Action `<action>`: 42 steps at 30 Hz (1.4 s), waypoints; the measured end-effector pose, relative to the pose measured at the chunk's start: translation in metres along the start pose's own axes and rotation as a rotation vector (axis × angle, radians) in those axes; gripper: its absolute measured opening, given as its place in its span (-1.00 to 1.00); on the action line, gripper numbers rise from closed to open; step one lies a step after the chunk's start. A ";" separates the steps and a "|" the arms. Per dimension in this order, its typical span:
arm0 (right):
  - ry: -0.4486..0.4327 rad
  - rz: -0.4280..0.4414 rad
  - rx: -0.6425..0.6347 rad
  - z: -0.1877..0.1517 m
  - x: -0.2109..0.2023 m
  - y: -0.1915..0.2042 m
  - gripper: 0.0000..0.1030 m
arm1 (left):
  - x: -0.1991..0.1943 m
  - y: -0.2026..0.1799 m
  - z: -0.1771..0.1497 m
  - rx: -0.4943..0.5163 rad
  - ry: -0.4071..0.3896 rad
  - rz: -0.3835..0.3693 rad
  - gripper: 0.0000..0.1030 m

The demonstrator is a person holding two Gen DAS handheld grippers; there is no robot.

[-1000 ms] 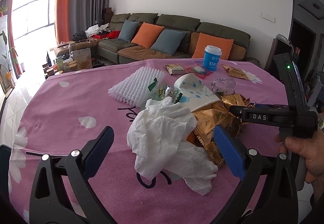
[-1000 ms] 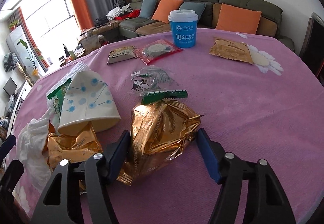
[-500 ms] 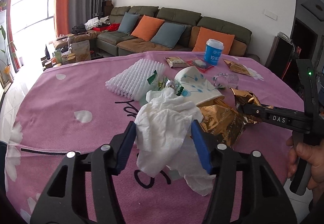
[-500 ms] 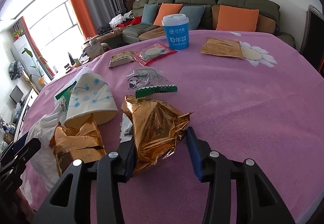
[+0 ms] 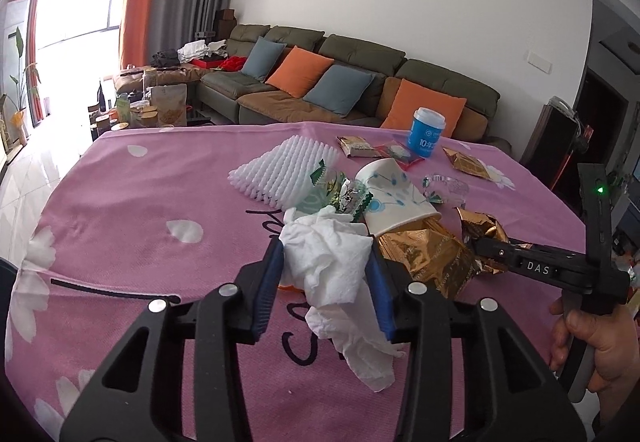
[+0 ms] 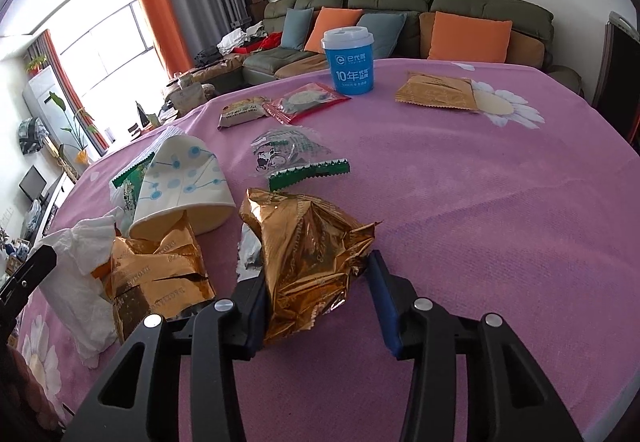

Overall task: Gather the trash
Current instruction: 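Grasp the gold foil wrapper with the right tool while the left tool grasps a white tissue, then carry the foil wrapper and tissue with both tools to the teal bin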

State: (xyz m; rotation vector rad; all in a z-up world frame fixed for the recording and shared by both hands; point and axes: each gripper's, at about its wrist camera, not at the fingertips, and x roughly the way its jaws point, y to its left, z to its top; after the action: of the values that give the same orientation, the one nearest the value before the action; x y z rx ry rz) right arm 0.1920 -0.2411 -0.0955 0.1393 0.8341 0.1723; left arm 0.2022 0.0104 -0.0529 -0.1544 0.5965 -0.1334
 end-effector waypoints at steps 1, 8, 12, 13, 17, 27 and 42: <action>-0.001 0.000 0.000 0.000 0.000 0.000 -0.17 | -0.001 0.001 0.000 0.002 -0.006 0.005 -0.23; 0.000 -0.003 -0.007 -0.002 -0.001 0.002 -0.17 | -0.009 0.003 0.007 -0.002 -0.039 0.018 -0.25; 0.001 -0.003 -0.010 -0.002 -0.001 0.002 -0.17 | -0.014 0.003 0.009 0.021 -0.055 0.028 -0.79; 0.001 -0.003 -0.009 -0.002 -0.001 0.002 -0.17 | -0.014 0.003 0.010 0.032 -0.049 0.036 -0.92; -0.001 -0.001 -0.007 -0.003 -0.002 0.002 -0.17 | -0.014 0.004 0.013 0.024 -0.049 0.021 -0.94; -0.032 -0.002 -0.007 -0.002 -0.010 0.002 -0.17 | -0.043 0.021 0.032 -0.002 -0.162 0.029 -0.95; -0.210 0.044 -0.102 0.017 -0.081 0.041 -0.18 | -0.125 0.054 0.044 -0.019 -0.307 0.104 -0.95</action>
State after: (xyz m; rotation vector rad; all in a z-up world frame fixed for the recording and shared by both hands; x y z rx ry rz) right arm 0.1471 -0.2190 -0.0176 0.0779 0.6121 0.2369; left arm 0.1292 0.0894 0.0420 -0.1583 0.2987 -0.0026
